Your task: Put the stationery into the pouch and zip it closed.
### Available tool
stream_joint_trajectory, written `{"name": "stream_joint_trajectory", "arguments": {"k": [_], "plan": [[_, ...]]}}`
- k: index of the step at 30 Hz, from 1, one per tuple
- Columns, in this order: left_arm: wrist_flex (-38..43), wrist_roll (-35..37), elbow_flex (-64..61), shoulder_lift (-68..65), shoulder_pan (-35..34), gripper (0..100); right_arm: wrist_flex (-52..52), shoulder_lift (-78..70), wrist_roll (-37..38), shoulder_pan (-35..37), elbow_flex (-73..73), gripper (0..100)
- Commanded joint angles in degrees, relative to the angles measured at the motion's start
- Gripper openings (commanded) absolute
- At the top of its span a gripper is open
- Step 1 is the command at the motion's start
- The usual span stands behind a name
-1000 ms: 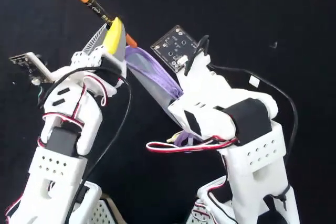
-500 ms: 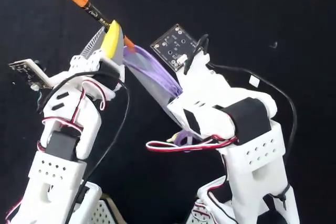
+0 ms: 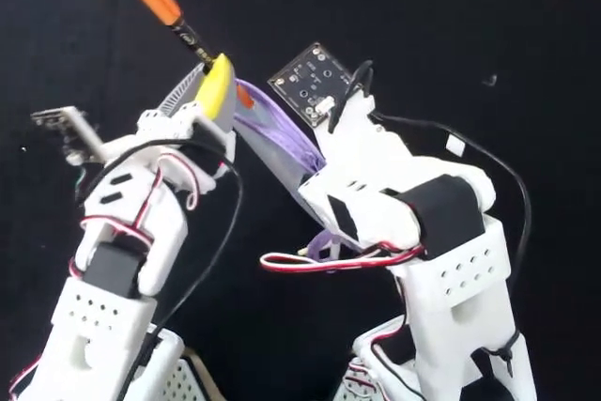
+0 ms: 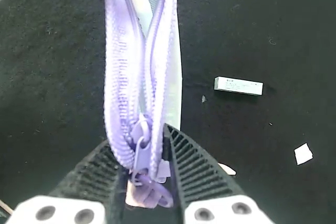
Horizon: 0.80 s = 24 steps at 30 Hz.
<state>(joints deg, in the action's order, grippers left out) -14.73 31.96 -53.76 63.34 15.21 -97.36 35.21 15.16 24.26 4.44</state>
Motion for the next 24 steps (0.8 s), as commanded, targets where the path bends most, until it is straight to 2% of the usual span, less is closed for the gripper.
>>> {"name": "stream_joint_trajectory", "arguments": {"k": [1, 5, 7, 10, 16, 24], "plan": [[-0.09, -4.4, 0.75, -1.85, 1.71, 3, 0.26, -0.04, 0.09, 0.26, 1.36, 1.4], [-0.09, -7.12, 1.1, -3.6, 3.82, 3, 0.26, -0.04, 0.18, 0.26, 1.45, 1.4], [-0.18, -8.79, 0.48, -3.34, 4.79, 8, 0.26, -0.04, 0.18, 0.26, 1.45, 1.4], [-2.55, -6.33, 0.48, -3.16, 4.88, 16, 0.26, -0.04, 0.18, 0.26, 1.45, 1.4], [-8.44, -5.45, 4.18, -3.16, 4.88, 16, 0.26, -0.04, 0.26, 0.26, 1.45, 1.4], [-14.95, -5.19, 11.65, -3.08, -2.95, 16, 0.62, 0.04, 0.09, -1.05, 1.1, 1.2]]}}
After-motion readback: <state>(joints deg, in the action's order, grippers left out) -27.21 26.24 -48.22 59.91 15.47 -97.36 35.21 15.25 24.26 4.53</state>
